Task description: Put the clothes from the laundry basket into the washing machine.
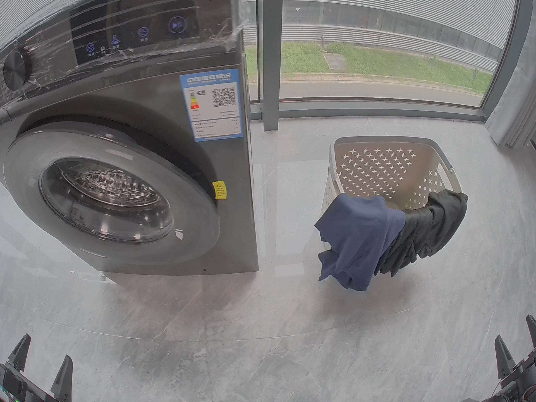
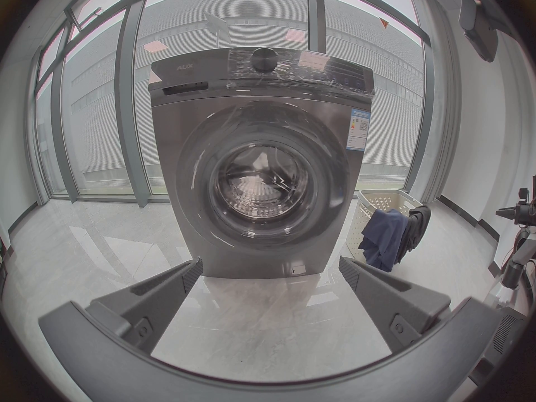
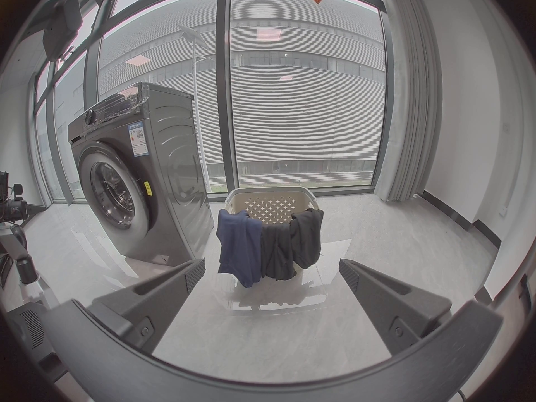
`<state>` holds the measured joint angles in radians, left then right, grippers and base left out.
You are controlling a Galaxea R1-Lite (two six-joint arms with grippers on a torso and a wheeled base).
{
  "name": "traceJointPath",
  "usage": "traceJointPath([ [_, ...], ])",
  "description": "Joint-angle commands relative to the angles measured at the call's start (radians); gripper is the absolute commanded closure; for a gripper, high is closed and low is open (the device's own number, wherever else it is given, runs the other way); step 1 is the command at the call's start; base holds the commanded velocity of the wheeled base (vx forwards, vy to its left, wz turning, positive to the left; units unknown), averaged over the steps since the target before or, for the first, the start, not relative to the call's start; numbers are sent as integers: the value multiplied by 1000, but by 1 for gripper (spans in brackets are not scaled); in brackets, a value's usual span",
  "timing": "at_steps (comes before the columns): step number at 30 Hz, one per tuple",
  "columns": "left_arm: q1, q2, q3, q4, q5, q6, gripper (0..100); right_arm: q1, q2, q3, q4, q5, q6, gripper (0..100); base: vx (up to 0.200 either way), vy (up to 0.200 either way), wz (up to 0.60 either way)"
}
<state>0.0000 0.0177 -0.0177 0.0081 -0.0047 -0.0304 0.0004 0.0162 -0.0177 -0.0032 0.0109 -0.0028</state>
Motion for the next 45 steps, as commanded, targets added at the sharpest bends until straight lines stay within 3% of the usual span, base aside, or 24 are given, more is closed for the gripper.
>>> traceJointPath([
  [1,0,-10,15,0,0,0,0,0,-16,18,0,0,0,0,0,200,0],
  [14,0,-10,15,0,0,0,0,0,-16,18,0,1,0,0,0,200,0],
  [29,0,-10,15,0,0,0,0,0,-16,18,0,1,0,0,0,0,240],
  [38,0,-10,15,0,0,-2,0,1,-16,18,0,1,0,0,0,200,0],
  [45,0,-10,15,0,0,-2,0,1,-16,18,0,1,0,0,0,0,0],
])
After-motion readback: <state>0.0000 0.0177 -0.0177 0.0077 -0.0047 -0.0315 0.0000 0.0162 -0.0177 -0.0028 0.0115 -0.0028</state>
